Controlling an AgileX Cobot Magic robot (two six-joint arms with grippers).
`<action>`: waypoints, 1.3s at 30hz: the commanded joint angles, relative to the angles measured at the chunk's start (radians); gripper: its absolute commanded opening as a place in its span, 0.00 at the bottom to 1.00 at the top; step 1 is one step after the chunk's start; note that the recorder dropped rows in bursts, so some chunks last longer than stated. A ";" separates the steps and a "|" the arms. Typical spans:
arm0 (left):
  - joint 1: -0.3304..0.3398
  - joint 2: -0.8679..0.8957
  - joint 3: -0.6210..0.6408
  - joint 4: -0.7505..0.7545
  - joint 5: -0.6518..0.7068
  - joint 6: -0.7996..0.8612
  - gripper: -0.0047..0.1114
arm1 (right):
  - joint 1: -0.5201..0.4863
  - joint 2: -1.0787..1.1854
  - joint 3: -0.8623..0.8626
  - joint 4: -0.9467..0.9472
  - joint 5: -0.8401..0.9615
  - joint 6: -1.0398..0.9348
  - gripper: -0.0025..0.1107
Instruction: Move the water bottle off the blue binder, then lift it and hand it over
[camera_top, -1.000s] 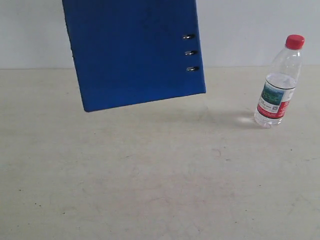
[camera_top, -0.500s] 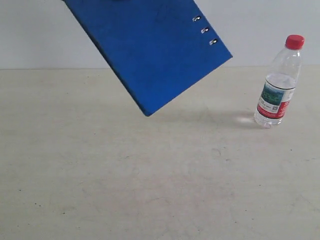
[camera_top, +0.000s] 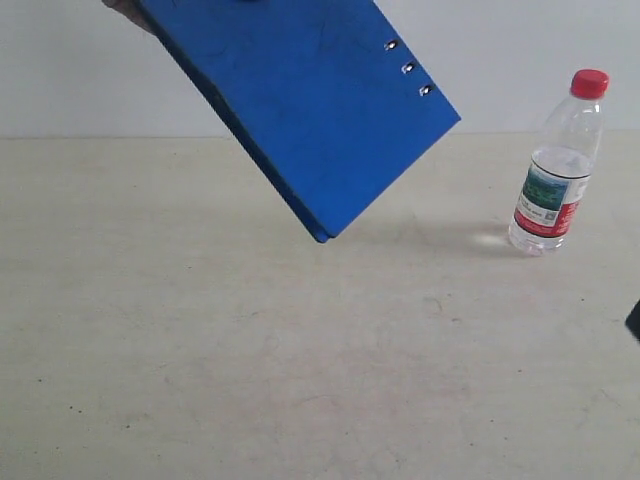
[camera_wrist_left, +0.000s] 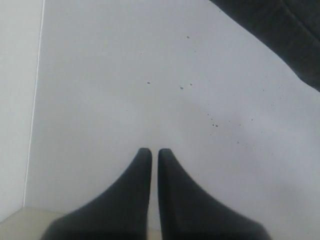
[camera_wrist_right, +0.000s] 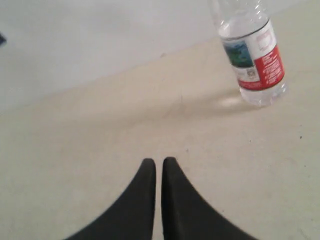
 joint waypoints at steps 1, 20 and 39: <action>-0.002 -0.003 0.003 -0.003 0.004 0.004 0.08 | -0.003 0.002 0.009 -0.054 0.286 -0.010 0.02; -0.002 -0.003 0.003 -0.003 0.003 0.004 0.08 | -0.002 -0.046 0.009 0.037 0.043 0.078 0.02; -0.002 -0.003 0.003 0.000 0.002 0.004 0.08 | -0.550 -0.461 0.009 -0.302 0.518 -0.103 0.02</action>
